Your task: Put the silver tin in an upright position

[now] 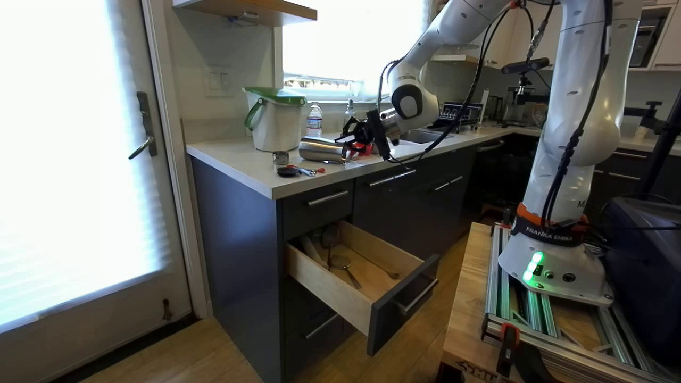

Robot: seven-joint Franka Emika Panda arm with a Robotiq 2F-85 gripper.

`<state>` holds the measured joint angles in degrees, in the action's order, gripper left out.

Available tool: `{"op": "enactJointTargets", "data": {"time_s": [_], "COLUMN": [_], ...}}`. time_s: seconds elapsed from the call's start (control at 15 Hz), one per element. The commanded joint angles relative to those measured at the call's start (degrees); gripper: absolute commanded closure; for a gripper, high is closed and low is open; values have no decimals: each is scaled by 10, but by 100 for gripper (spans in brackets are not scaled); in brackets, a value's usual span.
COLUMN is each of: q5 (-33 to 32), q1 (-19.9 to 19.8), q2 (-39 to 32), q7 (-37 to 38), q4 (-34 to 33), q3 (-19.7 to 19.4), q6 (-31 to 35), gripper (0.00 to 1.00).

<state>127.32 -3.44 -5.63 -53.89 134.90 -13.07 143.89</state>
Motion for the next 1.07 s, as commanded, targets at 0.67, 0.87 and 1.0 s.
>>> {"op": "enactJointTargets", "data": {"time_s": [0.67, 0.87, 1.0], "q5": [-77, -200, -298], "q1": [-18, -18, -8], "q2": [85, 131, 149], "q7": [28, 84, 140], "q4": [11, 7, 5], "q3": [23, 39, 67], "q6": [1, 60, 123], "gripper": [99, 99, 99]}}
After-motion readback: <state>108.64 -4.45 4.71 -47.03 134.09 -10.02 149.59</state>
